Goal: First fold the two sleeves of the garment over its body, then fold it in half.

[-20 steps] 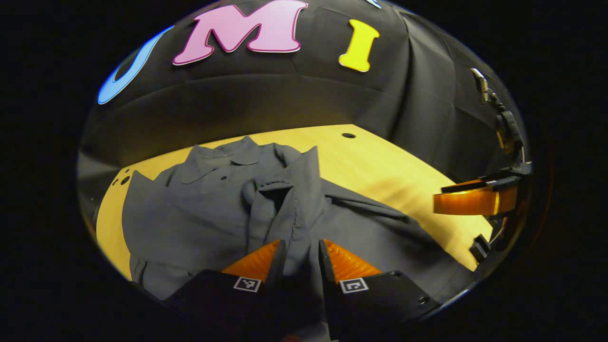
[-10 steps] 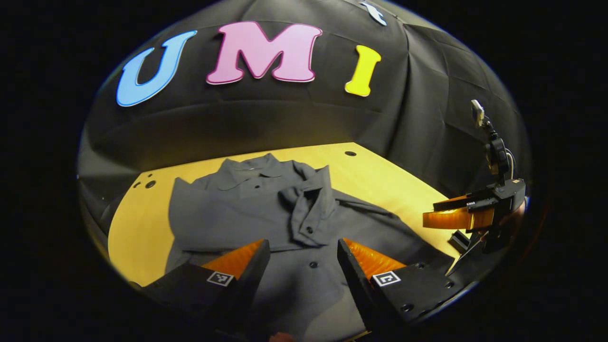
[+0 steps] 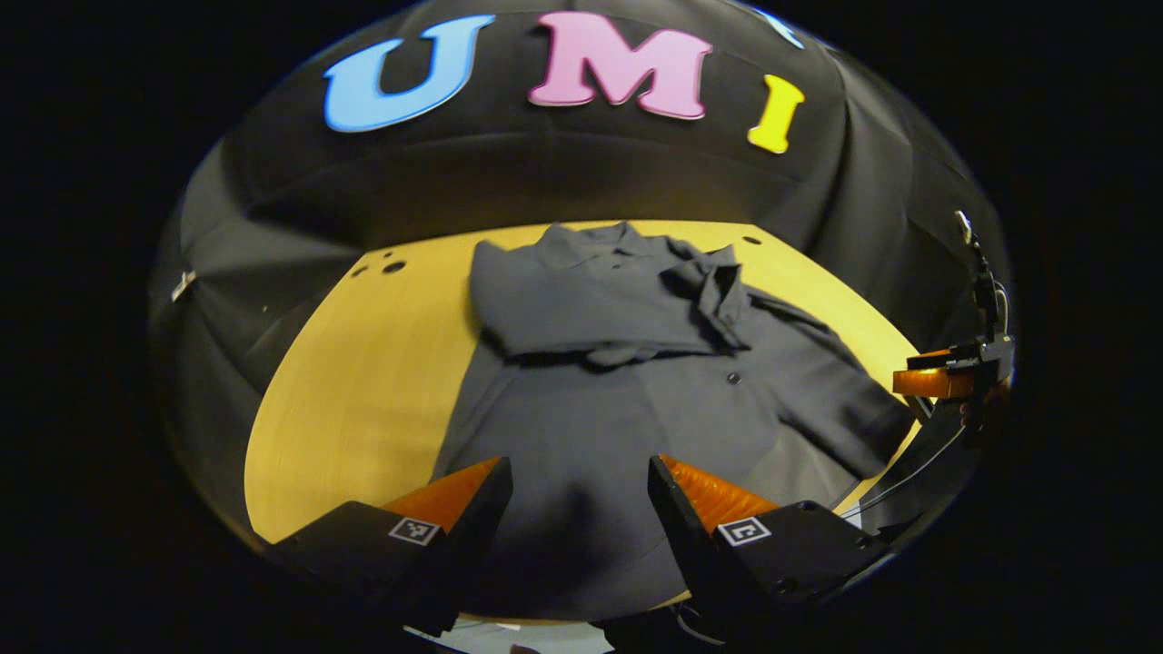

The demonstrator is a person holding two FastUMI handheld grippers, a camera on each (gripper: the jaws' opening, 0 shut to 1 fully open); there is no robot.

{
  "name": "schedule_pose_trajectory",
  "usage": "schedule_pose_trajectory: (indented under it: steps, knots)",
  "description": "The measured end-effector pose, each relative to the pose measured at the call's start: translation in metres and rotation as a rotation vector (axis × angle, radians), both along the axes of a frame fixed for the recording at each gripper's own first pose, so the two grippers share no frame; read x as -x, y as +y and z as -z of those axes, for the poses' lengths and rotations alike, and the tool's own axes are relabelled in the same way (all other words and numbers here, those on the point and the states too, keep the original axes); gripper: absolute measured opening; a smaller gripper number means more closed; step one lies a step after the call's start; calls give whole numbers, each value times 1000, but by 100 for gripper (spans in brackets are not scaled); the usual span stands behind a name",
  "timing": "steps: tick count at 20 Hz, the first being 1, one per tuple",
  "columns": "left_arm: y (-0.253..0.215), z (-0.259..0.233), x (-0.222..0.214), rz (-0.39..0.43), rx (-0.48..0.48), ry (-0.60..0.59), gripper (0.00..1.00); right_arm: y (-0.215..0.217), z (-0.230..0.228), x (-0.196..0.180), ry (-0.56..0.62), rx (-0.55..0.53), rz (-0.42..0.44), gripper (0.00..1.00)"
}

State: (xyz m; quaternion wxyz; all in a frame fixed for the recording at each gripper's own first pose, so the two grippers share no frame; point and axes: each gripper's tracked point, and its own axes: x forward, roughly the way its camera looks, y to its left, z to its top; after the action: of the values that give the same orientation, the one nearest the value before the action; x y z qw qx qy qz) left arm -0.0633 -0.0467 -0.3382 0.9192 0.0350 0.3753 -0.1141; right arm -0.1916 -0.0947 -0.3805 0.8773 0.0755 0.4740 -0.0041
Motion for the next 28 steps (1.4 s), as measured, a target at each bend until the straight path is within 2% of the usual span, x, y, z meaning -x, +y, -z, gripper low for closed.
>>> schedule_pose_trajectory:
  steps: [4, 9, 15, 16, 18, 19, 20, 21, 23, 24, 25, 28]
  knots:
    - [54, 27, 21, -89, -71, 68, 95, -3, 12, 10, 41, -2, 11, 99]
    - [67, 59, 37, -120, -83, 156, 95, 1, 27, 21, 84, -7, 3, 99]
    - [65, 66, 38, -104, -52, 188, 97, 14, 53, 29, 158, -11, -33, 99]
    - [64, 66, 38, -94, -57, 190, 95, 12, 50, 27, 133, 10, -39, 100]
    - [63, 67, 37, -97, -55, 192, 98, 14, 53, 24, 142, 24, -47, 99]
    - [56, 68, 34, -68, -56, 190, 98, 17, 55, 25, 154, 17, -53, 99]
    - [47, 65, 34, -10, -56, 180, 91, 20, 54, 20, 160, 5, -80, 96]
    - [33, 66, 30, 58, -54, 151, 65, 27, 54, 17, 160, -12, -113, 77]
    - [21, 65, 19, 82, -58, 127, 12, 41, 57, 7, 160, -41, -143, 38]
    - [20, 65, 16, 65, -44, 159, 11, 46, 57, 4, 156, -57, -157, 19]
    - [21, 65, 17, 40, -15, 206, 7, 47, 56, 1, 153, -59, -155, 7]
    - [28, 60, 26, -30, 88, 312, 6, 46, 55, 4, 158, -80, -109, 5]
